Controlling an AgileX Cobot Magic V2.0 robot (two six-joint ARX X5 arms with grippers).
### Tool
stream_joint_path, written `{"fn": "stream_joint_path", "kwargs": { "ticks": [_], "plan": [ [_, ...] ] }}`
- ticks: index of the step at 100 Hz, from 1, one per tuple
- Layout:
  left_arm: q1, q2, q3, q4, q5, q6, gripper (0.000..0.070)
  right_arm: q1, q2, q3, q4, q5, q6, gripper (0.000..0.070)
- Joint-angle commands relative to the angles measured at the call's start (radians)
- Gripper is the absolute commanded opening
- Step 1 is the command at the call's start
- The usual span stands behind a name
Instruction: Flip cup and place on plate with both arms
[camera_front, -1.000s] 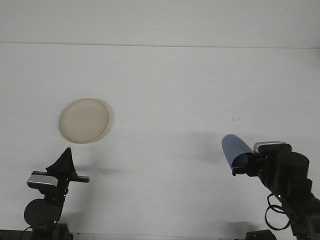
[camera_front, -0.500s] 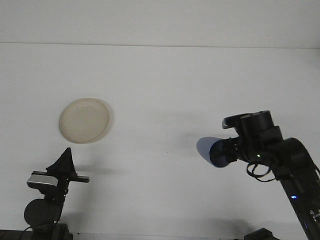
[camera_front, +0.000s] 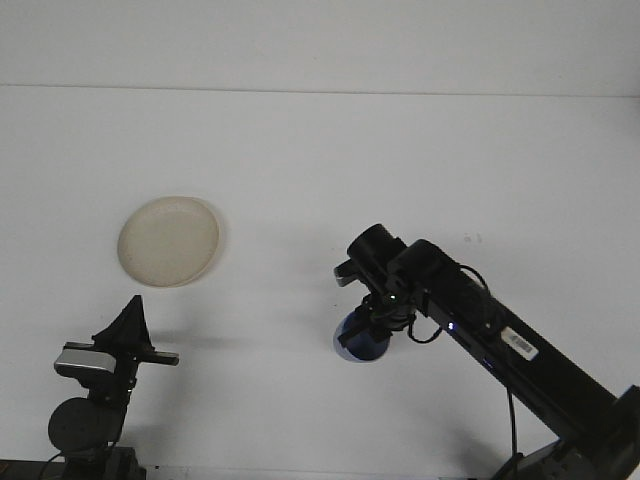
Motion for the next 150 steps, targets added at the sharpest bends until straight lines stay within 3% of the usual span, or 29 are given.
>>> {"fn": "stream_joint_path", "kwargs": {
  "ticks": [1,39,59,78,95,126,150],
  "plan": [
    [0.000,-0.002,-0.020,0.012,0.005,0.009,0.0011,0.023,0.044,0.024,0.004,0.005,-0.013,0.0010],
    [0.000,-0.002,-0.020,0.012,0.005,0.009,0.0011,0.061,0.151,0.024,-0.004,0.049,-0.028,0.0070],
    [0.000,-0.002,-0.020,0.012,0.005,0.009,0.0011,0.066,0.153,0.025,-0.001,0.048,-0.026,0.0255],
    [0.000,-0.002,-0.020,0.012,0.005,0.009,0.0011,0.066,0.153,0.057,-0.007,0.046,-0.026,0.0302],
    [0.000,-0.002,-0.020,0.012,0.005,0.009,0.0011,0.066,0.153,0.137,-0.056,0.045,-0.026,0.0411],
    [0.000,-0.002,-0.020,0.012,0.005,0.008,0.0011,0.048,0.096,0.188,-0.095,0.045,-0.070,0.0427],
    [0.000,-0.002,-0.020,0.012,0.005,0.008,0.0011,-0.104,-0.001,0.186,-0.095,0.045,-0.109,0.0428]
  ]
}}
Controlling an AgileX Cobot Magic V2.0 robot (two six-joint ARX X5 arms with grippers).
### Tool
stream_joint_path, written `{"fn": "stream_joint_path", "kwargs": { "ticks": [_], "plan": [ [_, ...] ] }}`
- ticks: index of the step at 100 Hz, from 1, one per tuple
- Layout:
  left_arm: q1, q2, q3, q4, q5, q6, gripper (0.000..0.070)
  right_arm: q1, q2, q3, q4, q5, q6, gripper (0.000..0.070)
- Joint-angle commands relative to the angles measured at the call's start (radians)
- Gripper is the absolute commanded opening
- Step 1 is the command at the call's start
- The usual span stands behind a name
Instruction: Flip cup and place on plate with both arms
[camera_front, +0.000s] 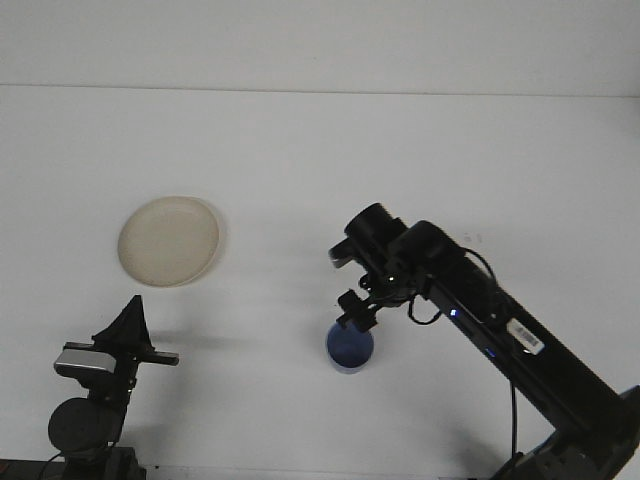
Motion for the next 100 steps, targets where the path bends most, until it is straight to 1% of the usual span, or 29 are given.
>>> {"fn": "stream_joint_path", "kwargs": {
  "ticks": [1,15,25,41,54,69,100],
  "plan": [
    [0.000,-0.002,-0.020,0.012,0.005,0.009,0.0011,-0.046,-0.013,0.017,-0.027,0.003,-0.029,0.0428],
    [0.000,-0.002,-0.020,0.012,0.005,0.009,0.0011,-0.183,-0.071,0.008,-0.026,0.004,-0.047,0.0428],
    [0.000,-0.002,-0.020,0.012,0.005,0.009,0.0011,-0.286,-0.128,-0.035,0.003,0.003,-0.048,0.0428],
    [0.000,-0.002,-0.020,0.012,0.005,0.009,0.0011,-0.437,-0.280,-0.190,0.109,-0.002,-0.058,0.0428],
    [0.000,-0.002,-0.020,0.012,0.005,0.008,0.0011,-0.528,-0.428,-0.330,0.229,-0.003,-0.078,0.0428],
    [0.000,-0.002,-0.020,0.012,0.005,0.008,0.0011,-0.572,-0.607,-0.495,0.410,-0.003,-0.088,0.0428],
    [0.000,-0.002,-0.020,0.012,0.005,0.009,0.0011,-0.574,-0.928,-0.853,0.822,0.000,-0.089,0.0428]
  ]
}}
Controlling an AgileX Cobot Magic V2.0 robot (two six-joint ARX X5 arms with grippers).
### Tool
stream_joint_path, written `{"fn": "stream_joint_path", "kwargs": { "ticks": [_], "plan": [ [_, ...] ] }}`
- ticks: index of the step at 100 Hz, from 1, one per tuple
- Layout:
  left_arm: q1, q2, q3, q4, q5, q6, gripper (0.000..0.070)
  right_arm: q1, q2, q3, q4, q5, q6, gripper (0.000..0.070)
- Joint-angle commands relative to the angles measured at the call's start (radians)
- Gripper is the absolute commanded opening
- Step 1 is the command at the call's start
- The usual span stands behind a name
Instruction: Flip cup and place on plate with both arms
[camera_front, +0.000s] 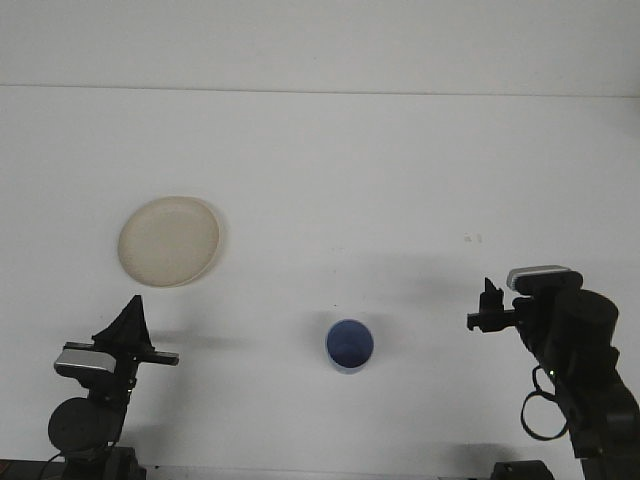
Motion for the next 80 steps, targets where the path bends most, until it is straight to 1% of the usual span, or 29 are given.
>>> {"fn": "stream_joint_path", "kwargs": {
  "ticks": [1,14,22,39,47,61,80],
  "plan": [
    [0.000,-0.002,-0.020,0.012,0.006,0.009,0.0011,0.001,-0.038,-0.054,0.075,0.001,-0.011,0.0428],
    [0.000,-0.002,-0.020,0.012,0.006,0.008,0.0011,0.001,-0.127,-0.165,0.169,0.011,-0.019,0.0428],
    [0.000,-0.002,-0.020,0.012,0.006,0.009,0.0011,0.003,-0.166,-0.198,0.199,0.008,-0.011,0.0428],
    [0.000,-0.002,-0.020,0.012,0.006,0.009,0.0011,0.003,-0.215,-0.202,0.198,0.017,-0.019,0.0428],
    [0.000,-0.002,-0.020,0.012,0.006,0.009,0.0011,0.003,-0.224,-0.202,0.192,0.042,-0.019,0.0428],
    [0.000,-0.002,-0.020,0.012,0.006,0.008,0.0011,0.003,-0.227,-0.202,0.188,0.060,-0.019,0.0428],
    [0.000,-0.002,-0.020,0.014,0.006,0.008,0.0011,0.003,-0.227,-0.202,0.189,0.061,-0.019,0.0428]
  ]
}}
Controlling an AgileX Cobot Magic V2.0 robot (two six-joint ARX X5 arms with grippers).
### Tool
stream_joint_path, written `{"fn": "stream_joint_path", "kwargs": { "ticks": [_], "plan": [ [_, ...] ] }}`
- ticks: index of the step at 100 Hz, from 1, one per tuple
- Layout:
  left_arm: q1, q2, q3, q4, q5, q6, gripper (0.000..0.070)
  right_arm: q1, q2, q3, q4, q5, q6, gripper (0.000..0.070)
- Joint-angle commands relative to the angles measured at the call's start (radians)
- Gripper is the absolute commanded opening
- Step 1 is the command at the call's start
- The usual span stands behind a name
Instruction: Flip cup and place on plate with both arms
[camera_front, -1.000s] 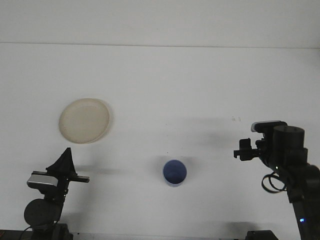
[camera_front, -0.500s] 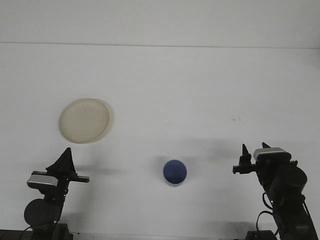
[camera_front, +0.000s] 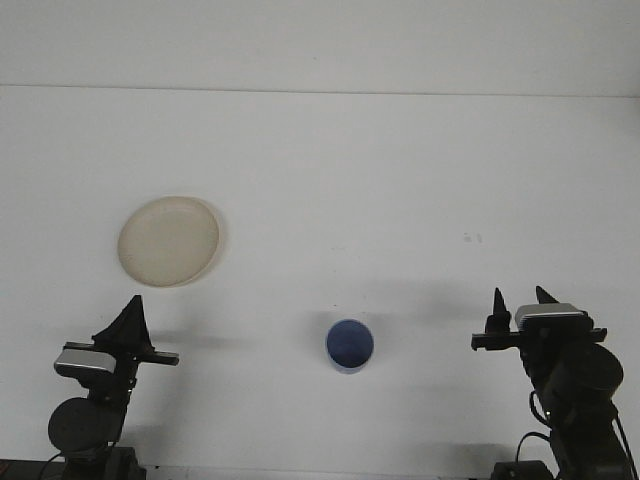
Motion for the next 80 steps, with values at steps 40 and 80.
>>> {"fn": "stream_joint_path", "kwargs": {
  "ticks": [40,80],
  "plan": [
    [0.000,0.043,0.192,-0.194,-0.007,-0.108,0.0011,0.002,0.003,0.009,0.010,0.001,-0.011,0.0428],
    [0.000,0.480,0.777,-0.825,-0.006,-0.103,0.0011,0.002,0.003,0.009,0.010,0.001,-0.011,0.0428]
  ]
}}
